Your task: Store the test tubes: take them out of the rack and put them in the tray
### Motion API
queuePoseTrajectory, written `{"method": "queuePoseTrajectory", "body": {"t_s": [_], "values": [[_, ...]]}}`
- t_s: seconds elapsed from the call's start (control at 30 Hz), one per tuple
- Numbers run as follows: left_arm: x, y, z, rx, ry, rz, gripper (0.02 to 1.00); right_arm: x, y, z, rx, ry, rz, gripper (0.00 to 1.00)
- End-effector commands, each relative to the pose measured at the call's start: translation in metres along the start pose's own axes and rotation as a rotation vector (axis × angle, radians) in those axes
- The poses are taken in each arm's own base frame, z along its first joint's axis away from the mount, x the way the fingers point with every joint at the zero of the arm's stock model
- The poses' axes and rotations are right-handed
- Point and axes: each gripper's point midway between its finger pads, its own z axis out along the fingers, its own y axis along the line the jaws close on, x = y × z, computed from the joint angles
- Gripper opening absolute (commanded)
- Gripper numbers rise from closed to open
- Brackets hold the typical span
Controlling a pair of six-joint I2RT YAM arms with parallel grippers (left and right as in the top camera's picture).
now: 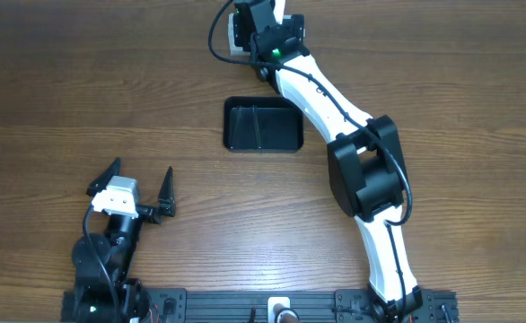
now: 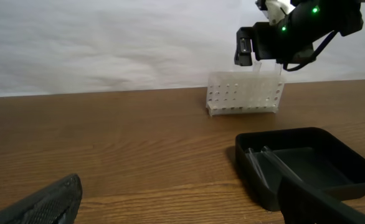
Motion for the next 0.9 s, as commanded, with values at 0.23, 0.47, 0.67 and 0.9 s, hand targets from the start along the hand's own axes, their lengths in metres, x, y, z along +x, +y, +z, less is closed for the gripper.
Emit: {"method": "queuePoseTrajectory", "body": {"t_s": [0.23,0.47,0.67,0.9], "values": [[0.002,-0.001,0.000,0.006,0.000,0.015,1.000,0.000,0.003,0.009,0.002,-0.016,-0.003,0.919],[0.002,-0.001,0.000,0.006,0.000,0.015,1.000,0.000,0.003,0.014,0.000,-0.030,0.005,0.882],[0.002,-0.001,0.000,0.006,0.000,0.015,1.000,0.000,0.001,0.015,0.004,-0.028,0.006,0.844],[0.002,-0.001,0.000,0.007,0.000,0.014,1.000,0.003,-0.004,0.023,0.012,-0.030,0.013,0.822]]}}
